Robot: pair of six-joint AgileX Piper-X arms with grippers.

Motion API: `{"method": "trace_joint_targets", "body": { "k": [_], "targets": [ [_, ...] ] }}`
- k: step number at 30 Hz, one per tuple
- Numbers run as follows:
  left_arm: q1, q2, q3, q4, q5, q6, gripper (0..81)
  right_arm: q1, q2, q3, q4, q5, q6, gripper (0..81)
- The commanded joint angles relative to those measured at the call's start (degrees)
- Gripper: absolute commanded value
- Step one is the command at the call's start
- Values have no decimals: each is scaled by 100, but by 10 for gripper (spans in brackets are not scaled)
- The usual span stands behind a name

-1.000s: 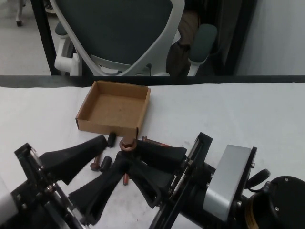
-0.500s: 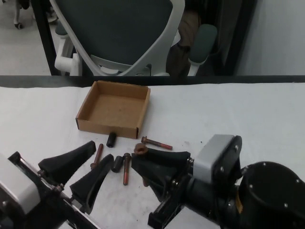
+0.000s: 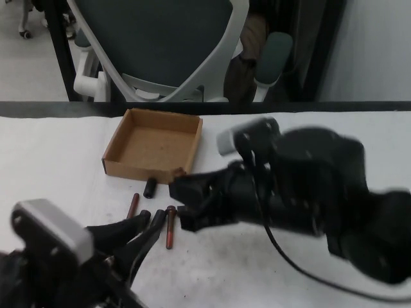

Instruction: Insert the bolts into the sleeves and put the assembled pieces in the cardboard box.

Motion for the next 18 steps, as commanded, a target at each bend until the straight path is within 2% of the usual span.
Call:
{"method": "trace_joint_targets", "body": {
  "k": [1,10,18],
  "targets": [
    [-21,6,-306,842,-154,-40,204,-47,-40,-233,256,-35,-202,2],
    [-21,30,-1041,2911,-256,-351,204,-492,76,-1616,1879,-56,-337,2],
    [-9,30,-1350,4119,-860,-691,204,-676,916,-2704,2909,-275,-337,2]
  ]
}}
